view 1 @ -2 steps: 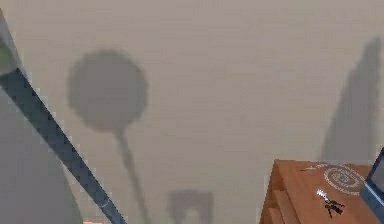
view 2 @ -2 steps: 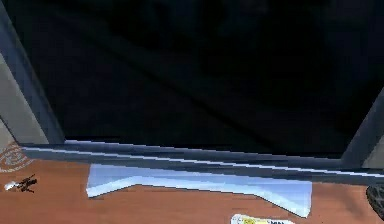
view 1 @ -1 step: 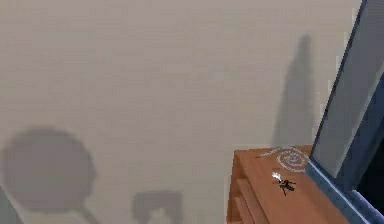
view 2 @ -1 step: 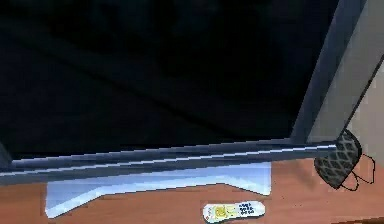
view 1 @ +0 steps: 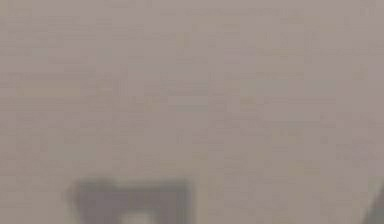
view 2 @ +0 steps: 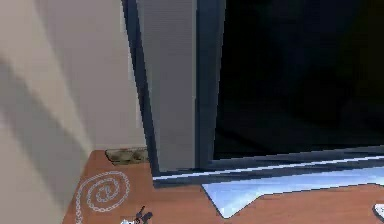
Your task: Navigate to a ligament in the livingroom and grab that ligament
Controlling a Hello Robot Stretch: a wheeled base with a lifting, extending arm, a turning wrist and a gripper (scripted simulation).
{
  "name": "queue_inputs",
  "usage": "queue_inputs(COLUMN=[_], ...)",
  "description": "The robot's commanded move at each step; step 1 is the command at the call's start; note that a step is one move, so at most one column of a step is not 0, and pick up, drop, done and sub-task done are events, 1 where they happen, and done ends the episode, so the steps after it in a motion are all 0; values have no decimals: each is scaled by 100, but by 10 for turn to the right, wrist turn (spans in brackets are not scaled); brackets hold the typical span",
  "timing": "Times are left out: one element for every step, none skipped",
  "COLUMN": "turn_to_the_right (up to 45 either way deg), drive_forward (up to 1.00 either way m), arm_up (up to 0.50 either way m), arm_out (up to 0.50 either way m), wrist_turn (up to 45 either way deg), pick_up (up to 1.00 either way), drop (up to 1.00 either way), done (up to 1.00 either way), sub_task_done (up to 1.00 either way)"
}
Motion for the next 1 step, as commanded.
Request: queue_inputs(turn_to_the_right=[-240], drive_forward=[0], arm_up=[0], arm_out=[0], wrist_turn=[0], pick_up=[0], drop=[0], done=[0], sub_task_done=[0])
